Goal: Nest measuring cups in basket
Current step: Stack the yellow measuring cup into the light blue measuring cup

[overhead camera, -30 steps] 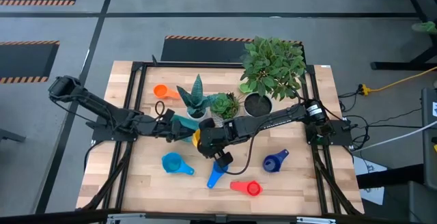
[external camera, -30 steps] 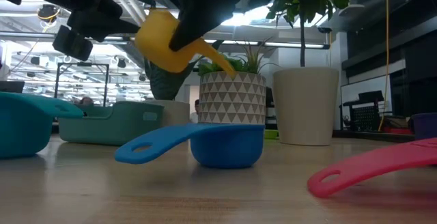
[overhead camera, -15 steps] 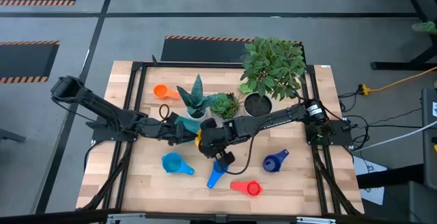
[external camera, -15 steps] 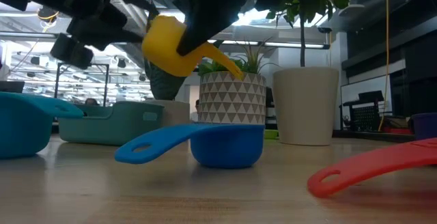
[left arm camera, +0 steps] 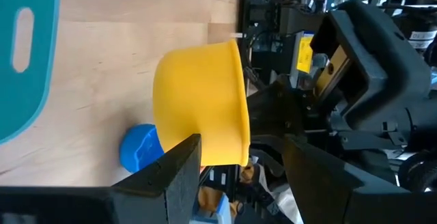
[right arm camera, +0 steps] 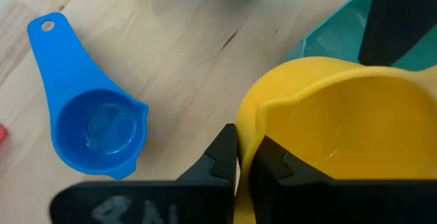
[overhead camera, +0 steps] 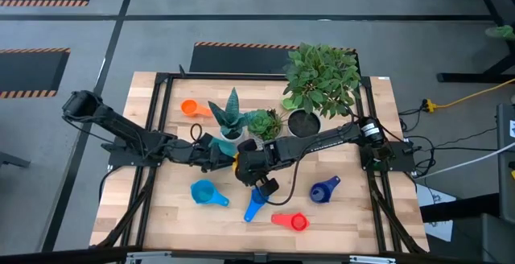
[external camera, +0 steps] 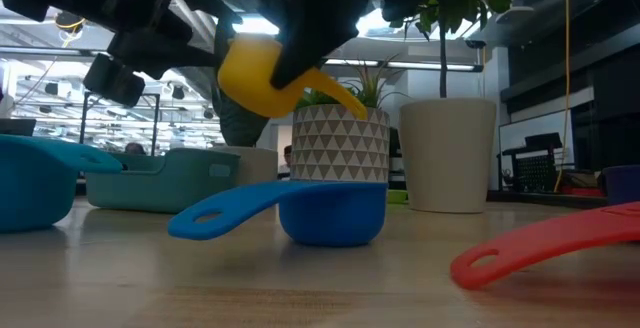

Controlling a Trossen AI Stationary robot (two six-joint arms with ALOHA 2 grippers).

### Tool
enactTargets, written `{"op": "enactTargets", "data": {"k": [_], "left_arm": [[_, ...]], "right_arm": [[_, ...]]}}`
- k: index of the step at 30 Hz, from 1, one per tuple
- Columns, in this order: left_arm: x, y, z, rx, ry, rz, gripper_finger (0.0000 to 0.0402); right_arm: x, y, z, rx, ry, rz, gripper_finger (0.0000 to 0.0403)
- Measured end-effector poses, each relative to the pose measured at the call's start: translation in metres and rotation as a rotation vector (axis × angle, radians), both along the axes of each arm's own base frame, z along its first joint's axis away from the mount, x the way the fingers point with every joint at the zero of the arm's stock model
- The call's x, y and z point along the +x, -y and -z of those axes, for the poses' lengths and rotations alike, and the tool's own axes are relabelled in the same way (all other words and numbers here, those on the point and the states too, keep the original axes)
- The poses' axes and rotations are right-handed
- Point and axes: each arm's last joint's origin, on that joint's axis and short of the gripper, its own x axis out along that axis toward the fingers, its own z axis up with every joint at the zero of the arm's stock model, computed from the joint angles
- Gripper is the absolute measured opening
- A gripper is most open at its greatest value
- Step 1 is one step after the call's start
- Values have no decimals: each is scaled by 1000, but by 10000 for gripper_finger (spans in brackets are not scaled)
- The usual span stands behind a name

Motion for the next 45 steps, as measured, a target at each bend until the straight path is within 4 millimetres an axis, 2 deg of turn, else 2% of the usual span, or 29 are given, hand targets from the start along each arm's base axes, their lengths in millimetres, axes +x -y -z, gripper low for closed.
{"op": "enactTargets", "data": {"k": [32, 45], "left_arm": [[1, -4, 0, 24, 2, -3, 124], [1, -4, 0, -7, -1, -8, 59]], "right_arm": [[0, 0, 0, -16, 3, -30, 21], [-1, -1, 0, -24, -2, -46, 21]]}}
